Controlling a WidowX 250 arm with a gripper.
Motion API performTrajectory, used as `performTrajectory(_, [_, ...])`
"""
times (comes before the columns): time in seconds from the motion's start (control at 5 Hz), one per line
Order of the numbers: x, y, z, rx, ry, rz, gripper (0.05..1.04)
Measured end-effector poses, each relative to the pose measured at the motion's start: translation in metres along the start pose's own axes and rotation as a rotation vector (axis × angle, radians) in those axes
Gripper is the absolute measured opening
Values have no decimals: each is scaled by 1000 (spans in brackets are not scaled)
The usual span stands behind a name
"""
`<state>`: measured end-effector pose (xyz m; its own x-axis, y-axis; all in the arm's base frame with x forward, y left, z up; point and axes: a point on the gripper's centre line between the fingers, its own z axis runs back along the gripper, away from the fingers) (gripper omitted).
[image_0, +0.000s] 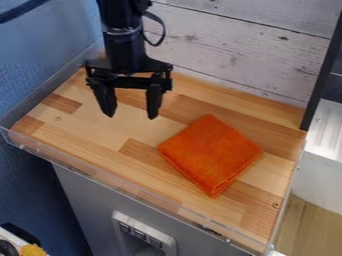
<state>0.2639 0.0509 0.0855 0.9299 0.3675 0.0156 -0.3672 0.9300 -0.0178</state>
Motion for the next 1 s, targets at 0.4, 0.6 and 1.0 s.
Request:
performTrajectory(0.4, [13,10,15,27,-31,34,998])
performTrajectory(0.6, [17,17,16,38,-25,42,950])
performTrajectory(1.0, [15,23,-6,52,-1,53,363])
